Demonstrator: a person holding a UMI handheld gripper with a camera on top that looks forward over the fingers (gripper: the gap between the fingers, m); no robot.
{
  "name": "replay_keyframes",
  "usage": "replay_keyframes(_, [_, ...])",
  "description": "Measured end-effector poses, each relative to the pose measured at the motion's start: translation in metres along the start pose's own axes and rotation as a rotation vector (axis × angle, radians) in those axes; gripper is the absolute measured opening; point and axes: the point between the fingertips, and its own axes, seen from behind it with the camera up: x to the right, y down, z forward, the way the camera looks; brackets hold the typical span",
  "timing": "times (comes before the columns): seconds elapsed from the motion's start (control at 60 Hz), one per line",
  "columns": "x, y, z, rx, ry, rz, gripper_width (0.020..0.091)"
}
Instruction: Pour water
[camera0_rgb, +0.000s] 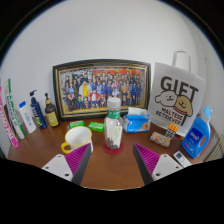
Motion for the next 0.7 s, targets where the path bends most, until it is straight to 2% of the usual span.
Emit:
replay_keyframes(0.183, [-0.030,0.022,-0.106,-0.062,0.010,0.026,0.0853])
replay_keyframes(0.383, [-0.055,0.039,-0.203,-0.073,0.027,0.027,0.0856])
replay_keyframes(0.7, [-0.065,0.044,-0.278,-0.062,0.056,-0.002,0.0857])
